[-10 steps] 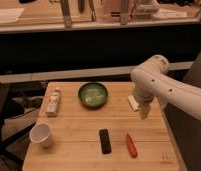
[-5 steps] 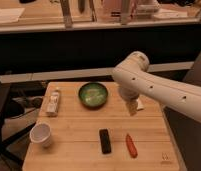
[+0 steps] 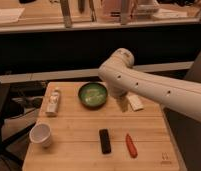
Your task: Place the bottle in the ceramic bowl
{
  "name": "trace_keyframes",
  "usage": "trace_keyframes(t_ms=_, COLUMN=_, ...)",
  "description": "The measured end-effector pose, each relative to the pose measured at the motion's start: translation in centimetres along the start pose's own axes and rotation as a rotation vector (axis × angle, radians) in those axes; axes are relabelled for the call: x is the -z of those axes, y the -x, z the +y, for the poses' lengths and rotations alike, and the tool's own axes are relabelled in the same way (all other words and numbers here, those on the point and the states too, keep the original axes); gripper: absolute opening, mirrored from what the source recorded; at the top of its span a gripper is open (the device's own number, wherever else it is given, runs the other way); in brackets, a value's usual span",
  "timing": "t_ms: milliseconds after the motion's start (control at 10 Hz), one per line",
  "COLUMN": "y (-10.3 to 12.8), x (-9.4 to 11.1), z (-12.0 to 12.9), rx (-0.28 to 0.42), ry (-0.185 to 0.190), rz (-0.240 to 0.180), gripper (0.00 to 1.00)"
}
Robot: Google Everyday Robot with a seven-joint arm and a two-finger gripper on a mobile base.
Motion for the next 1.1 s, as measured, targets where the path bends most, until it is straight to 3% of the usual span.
trace_keyframes(t_ms=1100, y=6.1, x=-0.1, z=-6.3, rx=0.222, ry=-0.05, rz=0.022, gripper=0.8)
